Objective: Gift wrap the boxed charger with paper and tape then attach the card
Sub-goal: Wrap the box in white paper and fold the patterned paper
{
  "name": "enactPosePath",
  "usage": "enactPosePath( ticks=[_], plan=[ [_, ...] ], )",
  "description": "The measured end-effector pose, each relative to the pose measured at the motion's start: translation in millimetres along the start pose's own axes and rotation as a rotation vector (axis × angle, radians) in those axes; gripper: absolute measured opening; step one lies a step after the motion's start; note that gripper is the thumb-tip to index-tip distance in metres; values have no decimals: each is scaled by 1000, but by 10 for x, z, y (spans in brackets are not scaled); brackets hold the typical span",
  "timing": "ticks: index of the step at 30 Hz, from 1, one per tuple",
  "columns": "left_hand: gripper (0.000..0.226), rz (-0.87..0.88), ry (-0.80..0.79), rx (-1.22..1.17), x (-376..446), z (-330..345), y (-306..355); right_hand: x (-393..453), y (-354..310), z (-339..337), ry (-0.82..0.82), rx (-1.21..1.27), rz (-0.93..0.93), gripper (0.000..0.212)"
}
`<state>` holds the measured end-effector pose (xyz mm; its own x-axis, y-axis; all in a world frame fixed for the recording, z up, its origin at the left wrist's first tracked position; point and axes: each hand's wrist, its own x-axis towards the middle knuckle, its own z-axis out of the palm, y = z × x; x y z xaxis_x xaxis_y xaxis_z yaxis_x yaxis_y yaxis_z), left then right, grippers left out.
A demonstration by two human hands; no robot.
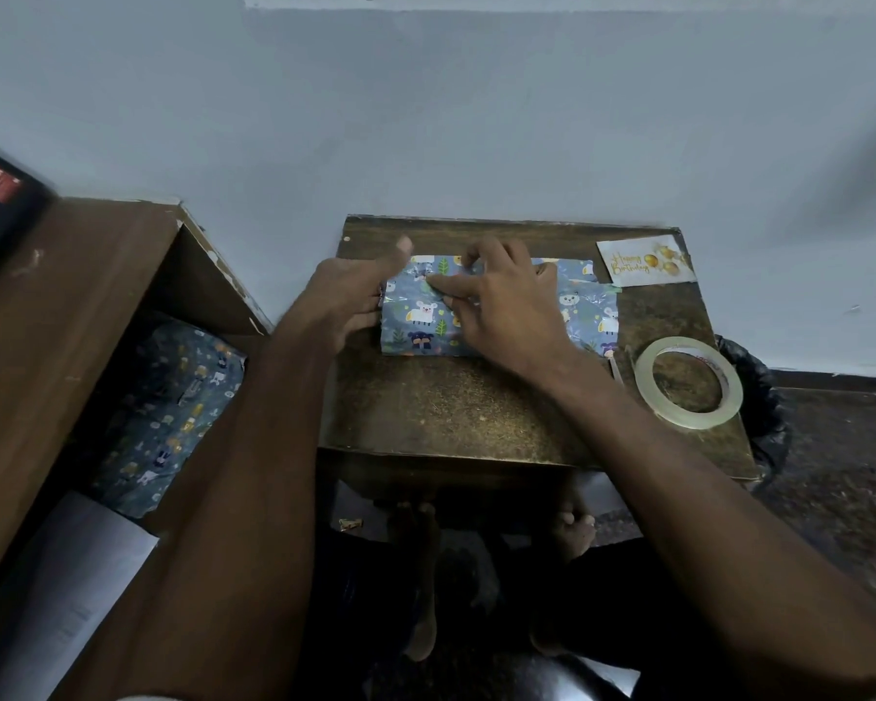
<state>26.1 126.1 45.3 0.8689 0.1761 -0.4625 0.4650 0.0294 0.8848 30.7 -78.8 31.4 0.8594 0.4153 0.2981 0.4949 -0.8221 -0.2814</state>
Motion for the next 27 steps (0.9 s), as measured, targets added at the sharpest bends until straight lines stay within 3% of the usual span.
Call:
enactPosePath(
  ticks=[5, 13, 18, 22, 27],
  plan=[
    [30, 68, 98, 31, 13, 85, -87, -12, 10, 11, 12, -1, -1, 28],
    [7, 60, 94, 40, 94, 129, -137, -18, 132, -135, -46, 94, 62, 35],
    [6, 133, 180, 102, 102, 185, -201, -105, 550, -345, 7, 90, 341, 54],
    [5, 154, 202, 141, 83, 217, -206, -183, 735, -447, -1, 323, 381, 51],
    [10, 165, 204, 153, 35, 240, -203, -146, 775, -508, -32, 381, 469, 55]
  ],
)
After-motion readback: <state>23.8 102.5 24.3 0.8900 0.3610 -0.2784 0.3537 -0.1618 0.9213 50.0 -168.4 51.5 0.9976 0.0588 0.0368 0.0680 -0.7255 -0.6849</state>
